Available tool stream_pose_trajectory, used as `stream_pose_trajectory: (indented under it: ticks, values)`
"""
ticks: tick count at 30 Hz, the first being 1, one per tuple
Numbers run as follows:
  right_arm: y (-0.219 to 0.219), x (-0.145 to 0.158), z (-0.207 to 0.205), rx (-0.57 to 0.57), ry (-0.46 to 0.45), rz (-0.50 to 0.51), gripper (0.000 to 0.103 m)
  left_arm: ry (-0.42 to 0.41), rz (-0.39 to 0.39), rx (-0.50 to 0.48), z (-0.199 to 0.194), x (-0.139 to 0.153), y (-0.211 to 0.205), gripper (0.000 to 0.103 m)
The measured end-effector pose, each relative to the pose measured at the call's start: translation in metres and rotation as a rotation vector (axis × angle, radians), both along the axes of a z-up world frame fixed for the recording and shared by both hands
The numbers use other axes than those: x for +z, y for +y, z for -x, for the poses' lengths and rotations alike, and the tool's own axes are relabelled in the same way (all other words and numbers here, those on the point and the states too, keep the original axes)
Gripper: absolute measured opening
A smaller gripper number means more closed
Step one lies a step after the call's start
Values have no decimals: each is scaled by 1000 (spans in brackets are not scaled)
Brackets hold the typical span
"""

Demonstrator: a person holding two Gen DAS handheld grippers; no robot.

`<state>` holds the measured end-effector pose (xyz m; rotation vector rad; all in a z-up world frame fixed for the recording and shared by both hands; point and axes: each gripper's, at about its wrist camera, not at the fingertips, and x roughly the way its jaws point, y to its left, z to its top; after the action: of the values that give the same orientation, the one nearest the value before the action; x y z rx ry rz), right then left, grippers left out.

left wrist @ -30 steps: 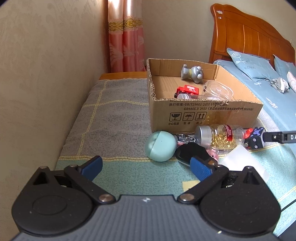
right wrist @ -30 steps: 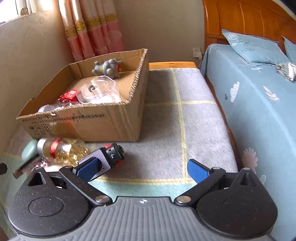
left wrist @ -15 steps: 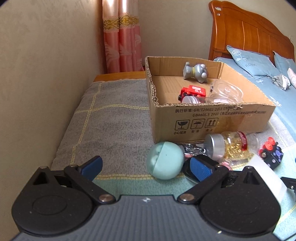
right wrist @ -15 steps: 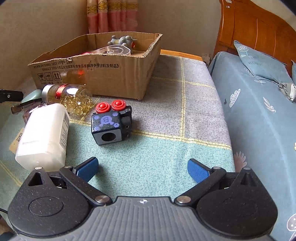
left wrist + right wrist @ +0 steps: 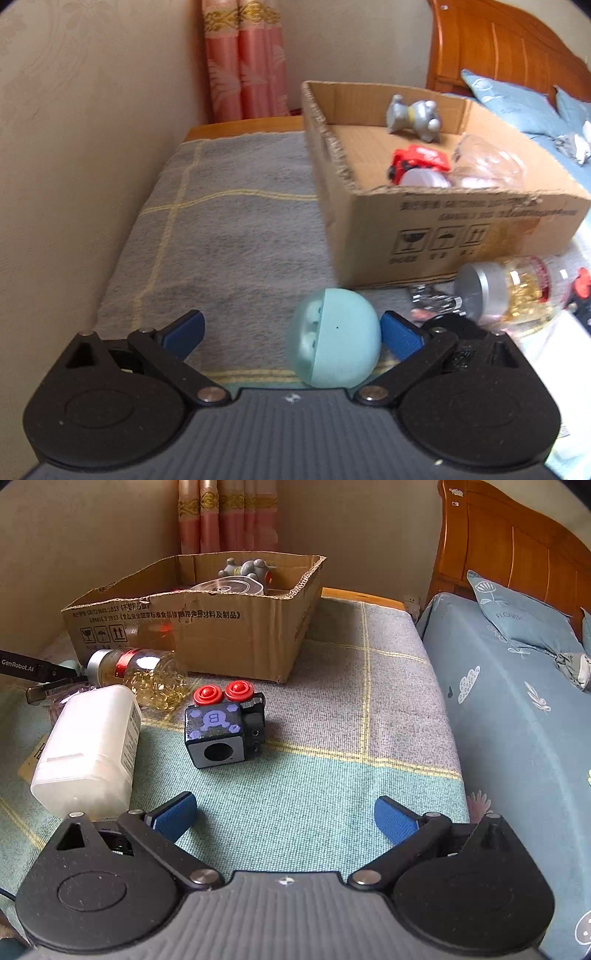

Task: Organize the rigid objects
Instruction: 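Move the left tool to the mint-green ball while the right tool approaches the black cube, then grasp the mint-green ball with the left tool while the right tool grasps the black red-buttoned cube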

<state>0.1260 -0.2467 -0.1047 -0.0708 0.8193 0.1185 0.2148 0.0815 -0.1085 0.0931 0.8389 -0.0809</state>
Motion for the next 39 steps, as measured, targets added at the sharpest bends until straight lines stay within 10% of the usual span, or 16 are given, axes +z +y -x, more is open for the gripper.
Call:
stream_pose_trajectory:
  ticks: [10, 18, 29, 39]
  values:
    - [0, 0, -1, 5, -8, -1, 103, -1, 54, 2, 6, -7, 9, 101]
    - [1, 0, -4, 14, -10, 1, 103, -23, 44, -56, 14, 2, -3, 71]
    - [21, 4, -34, 177, -1, 54, 102, -39, 19, -42, 17, 3, -11, 63]
    - [30, 10, -51, 272, -3, 38, 75, -22, 42, -66, 16, 5, -12, 52]
